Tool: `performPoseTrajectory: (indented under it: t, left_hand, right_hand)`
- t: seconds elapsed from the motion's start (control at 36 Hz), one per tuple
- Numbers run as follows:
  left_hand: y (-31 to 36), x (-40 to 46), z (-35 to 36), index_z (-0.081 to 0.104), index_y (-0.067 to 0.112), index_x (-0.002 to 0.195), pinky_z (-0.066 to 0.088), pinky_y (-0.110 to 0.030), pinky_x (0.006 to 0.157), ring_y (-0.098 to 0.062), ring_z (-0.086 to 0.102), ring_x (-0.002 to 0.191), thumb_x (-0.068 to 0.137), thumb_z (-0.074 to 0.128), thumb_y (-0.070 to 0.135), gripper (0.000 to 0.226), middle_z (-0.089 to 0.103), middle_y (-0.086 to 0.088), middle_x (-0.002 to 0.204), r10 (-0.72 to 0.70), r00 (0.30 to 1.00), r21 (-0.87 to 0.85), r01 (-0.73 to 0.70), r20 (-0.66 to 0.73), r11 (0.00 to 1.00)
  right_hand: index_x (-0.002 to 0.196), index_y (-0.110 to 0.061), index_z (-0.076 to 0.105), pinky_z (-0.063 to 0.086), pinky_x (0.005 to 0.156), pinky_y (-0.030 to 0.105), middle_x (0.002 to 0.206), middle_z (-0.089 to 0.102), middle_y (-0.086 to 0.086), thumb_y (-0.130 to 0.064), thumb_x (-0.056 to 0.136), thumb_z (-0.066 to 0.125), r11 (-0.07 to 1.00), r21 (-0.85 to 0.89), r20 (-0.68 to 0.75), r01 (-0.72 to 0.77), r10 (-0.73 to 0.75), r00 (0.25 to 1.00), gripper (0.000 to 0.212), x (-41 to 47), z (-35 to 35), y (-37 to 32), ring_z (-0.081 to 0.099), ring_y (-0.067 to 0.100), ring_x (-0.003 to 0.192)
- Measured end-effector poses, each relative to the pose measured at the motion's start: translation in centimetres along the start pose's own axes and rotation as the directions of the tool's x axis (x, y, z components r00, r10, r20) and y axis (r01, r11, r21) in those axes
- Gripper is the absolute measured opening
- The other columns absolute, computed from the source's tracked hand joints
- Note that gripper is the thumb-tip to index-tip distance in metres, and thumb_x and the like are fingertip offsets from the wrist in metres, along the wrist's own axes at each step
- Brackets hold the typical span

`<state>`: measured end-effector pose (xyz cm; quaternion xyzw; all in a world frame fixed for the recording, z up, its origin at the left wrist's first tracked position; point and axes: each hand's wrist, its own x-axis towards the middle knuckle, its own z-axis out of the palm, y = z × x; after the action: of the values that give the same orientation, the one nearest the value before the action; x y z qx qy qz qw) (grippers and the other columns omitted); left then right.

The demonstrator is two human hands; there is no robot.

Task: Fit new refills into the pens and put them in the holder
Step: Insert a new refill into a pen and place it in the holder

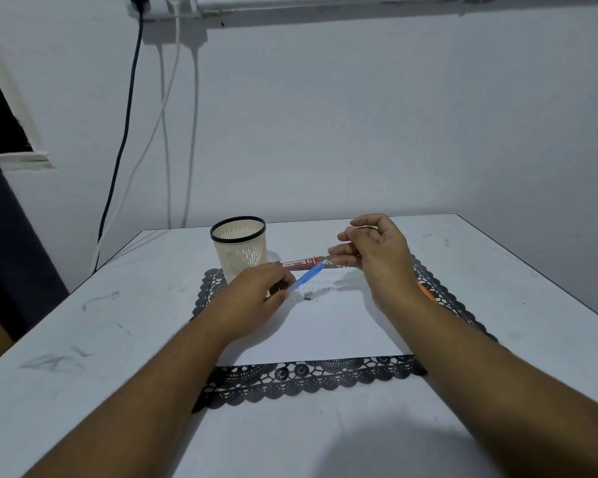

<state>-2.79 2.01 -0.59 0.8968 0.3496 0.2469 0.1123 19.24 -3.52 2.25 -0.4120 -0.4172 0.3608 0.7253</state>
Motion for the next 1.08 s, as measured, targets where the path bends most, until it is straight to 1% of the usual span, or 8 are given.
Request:
performPoseTrajectory:
  t: [0.08,0.22,0.44,0.56,0.67,0.89,1.0,1.08]
  left_hand:
    - [0.0,0.0,-0.1,0.065,0.028,0.1,0.042,-0.02,0.068,-0.005,0.057,0.084,0.102,0.059,0.02,0.01,0.061,0.014,0.093,0.006,1.0,0.001,-0.006,-0.003,1.0]
    - [0.0,0.0,0.0,0.064,0.027,0.099,0.046,-0.025,0.07,-0.008,0.057,0.084,0.101,0.059,0.018,0.011,0.061,0.013,0.093,0.009,1.0,-0.001,-0.009,-0.008,1.0]
    - [-0.1,0.0,0.0,0.063,0.031,0.098,0.043,-0.021,0.069,-0.008,0.057,0.086,0.101,0.059,0.019,0.013,0.061,0.014,0.093,0.018,1.0,-0.017,-0.018,-0.01,1.0]
    - [0.2,0.0,0.0,0.061,0.034,0.098,0.041,-0.016,0.068,-0.004,0.056,0.086,0.101,0.059,0.018,0.017,0.06,0.015,0.094,0.022,1.0,-0.032,-0.022,-0.019,0.999]
    - [0.4,-0.1,0.0,0.06,0.035,0.097,0.039,-0.016,0.067,-0.005,0.056,0.086,0.101,0.059,0.019,0.017,0.06,0.015,0.093,0.018,0.999,-0.05,-0.019,-0.026,0.999]
    - [0.4,0.0,0.0,0.059,0.036,0.094,0.038,-0.017,0.067,-0.007,0.056,0.085,0.101,0.06,0.017,0.02,0.06,0.014,0.092,0.02,0.999,-0.073,-0.022,-0.03,0.997]
    - [0.5,0.0,0.0,0.056,0.039,0.093,0.038,-0.016,0.067,-0.005,0.055,0.084,0.101,0.06,0.018,0.023,0.059,0.016,0.091,0.021,0.999,-0.074,-0.024,-0.035,0.997]
    - [0.7,-0.1,0.0,0.056,0.039,0.094,0.039,-0.016,0.067,-0.005,0.055,0.084,0.101,0.06,0.017,0.023,0.059,0.016,0.091,0.021,0.999,-0.074,-0.024,-0.04,0.997]
  right_hand:
    - [0.107,-0.005,0.059,0.064,0.064,0.038,0.085,0.071,0.011,-0.001,0.101,0.06,1.0,-0.023,0.012,0.0,0.0,1.0,0.007,-0.2,0.2,0.0,0.075,0.034,0.076]
    - [0.107,-0.002,0.06,0.063,0.063,0.033,0.089,0.069,0.017,0.001,0.101,0.059,0.997,-0.081,0.028,0.013,-0.011,1.0,0.007,-0.5,0.4,0.3,0.075,0.032,0.075]
    - [0.108,-0.006,0.059,0.065,0.065,0.042,0.09,0.069,0.015,-0.002,0.102,0.059,0.997,-0.064,-0.006,0.052,-0.052,0.999,0.007,-0.5,0.4,-0.1,0.075,0.034,0.075]
    - [0.108,-0.005,0.059,0.064,0.064,0.039,0.094,0.069,0.018,-0.003,0.102,0.059,0.995,-0.081,-0.015,0.052,-0.053,0.998,0.007,-0.6,0.4,-0.1,0.076,0.034,0.076]
    - [0.105,-0.006,0.06,0.063,0.063,0.034,0.094,0.07,0.017,-0.001,0.101,0.06,0.994,-0.092,-0.008,0.052,-0.053,0.999,0.006,-0.9,0.7,0.1,0.075,0.03,0.075]
    - [0.104,-0.006,0.06,0.064,0.062,0.034,0.091,0.07,0.016,0.0,0.1,0.06,0.996,-0.075,-0.012,0.053,-0.054,0.998,0.008,-1.0,0.8,0.0,0.075,0.03,0.075]
    - [0.106,-0.007,0.06,0.064,0.062,0.039,0.092,0.069,0.015,-0.001,0.101,0.06,0.997,-0.045,-0.025,0.062,-0.064,0.998,0.008,-1.0,0.8,-0.1,0.075,0.031,0.076]
    - [0.106,-0.009,0.059,0.06,0.056,0.033,0.093,0.07,0.015,-0.003,0.102,0.06,0.996,-0.029,-0.047,0.081,-0.082,0.996,0.007,-1.0,0.8,-0.5,0.075,0.031,0.077]
